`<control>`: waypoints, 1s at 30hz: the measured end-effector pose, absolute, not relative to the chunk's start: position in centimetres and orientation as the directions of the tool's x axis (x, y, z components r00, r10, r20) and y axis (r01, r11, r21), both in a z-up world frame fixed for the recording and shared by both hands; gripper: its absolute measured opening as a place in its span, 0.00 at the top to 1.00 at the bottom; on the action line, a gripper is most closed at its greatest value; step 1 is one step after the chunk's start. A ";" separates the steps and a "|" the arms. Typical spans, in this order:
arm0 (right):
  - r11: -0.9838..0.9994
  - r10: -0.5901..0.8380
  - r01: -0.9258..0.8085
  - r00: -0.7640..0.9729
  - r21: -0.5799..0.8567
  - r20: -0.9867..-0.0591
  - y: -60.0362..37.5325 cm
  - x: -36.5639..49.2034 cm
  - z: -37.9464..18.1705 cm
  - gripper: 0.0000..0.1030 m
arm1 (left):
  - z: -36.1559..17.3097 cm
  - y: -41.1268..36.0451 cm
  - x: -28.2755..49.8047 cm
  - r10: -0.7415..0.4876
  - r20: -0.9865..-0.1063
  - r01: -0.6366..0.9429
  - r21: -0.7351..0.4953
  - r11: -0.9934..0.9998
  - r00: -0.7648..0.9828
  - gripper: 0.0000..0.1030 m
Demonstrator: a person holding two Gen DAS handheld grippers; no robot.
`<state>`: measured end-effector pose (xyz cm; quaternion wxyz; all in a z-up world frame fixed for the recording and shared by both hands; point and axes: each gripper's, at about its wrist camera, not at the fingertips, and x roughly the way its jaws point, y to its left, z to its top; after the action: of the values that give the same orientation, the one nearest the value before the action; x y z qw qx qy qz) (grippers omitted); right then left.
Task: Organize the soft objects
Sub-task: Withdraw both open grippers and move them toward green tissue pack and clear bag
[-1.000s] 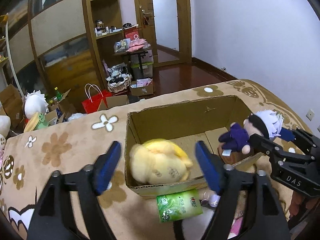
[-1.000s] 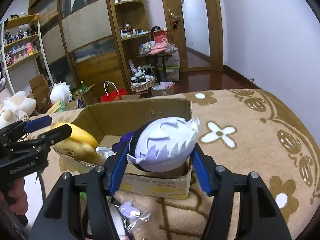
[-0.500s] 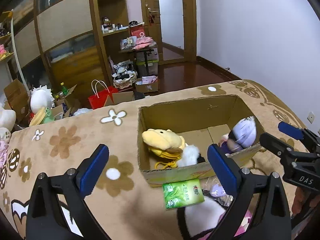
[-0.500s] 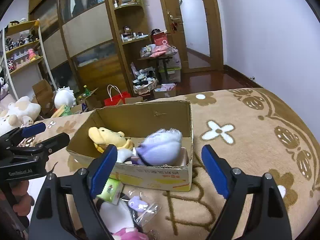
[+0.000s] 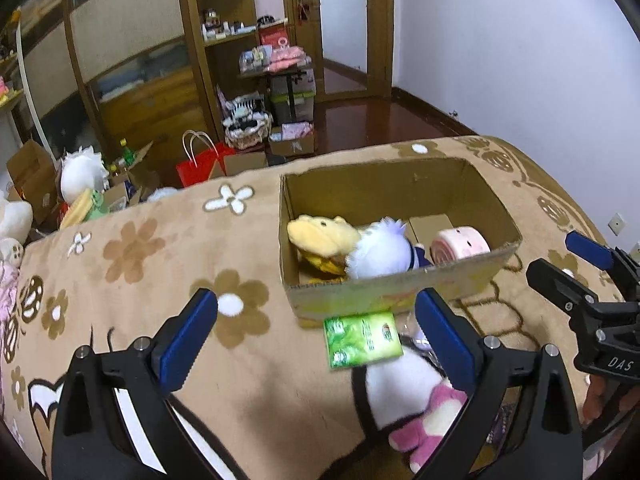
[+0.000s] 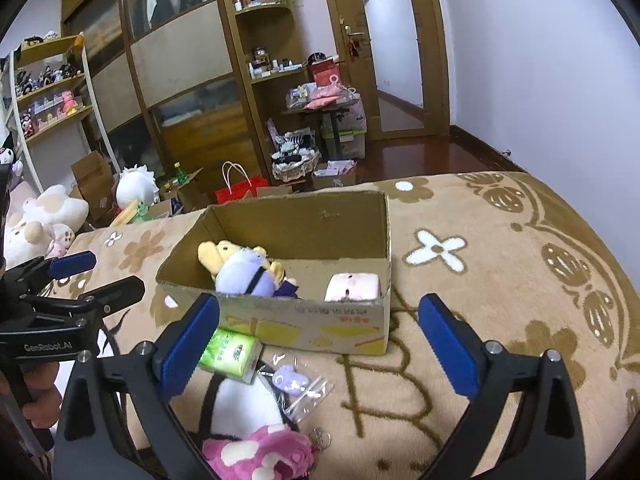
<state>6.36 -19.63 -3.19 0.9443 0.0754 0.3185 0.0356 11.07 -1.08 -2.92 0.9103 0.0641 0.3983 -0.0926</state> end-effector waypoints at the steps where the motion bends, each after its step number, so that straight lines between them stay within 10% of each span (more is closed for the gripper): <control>1: 0.986 0.117 -0.021 0.789 0.163 -0.603 -19.5 6.2 -3.2 0.00 | -3.0 -0.9 11.1 -0.121 -0.746 0.219 0.034 0.975 0.655 0.05; 30: 0.993 0.116 -0.072 0.586 0.091 -0.802 -16.5 9.1 -10.1 0.00 | -10.0 -0.6 15.1 -0.216 -0.865 0.215 -0.129 0.968 0.453 0.05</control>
<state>9.07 -16.47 -10.12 0.8901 0.0246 0.4521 0.0528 15.10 -0.62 -10.01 0.8524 -0.0005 0.5073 -0.1266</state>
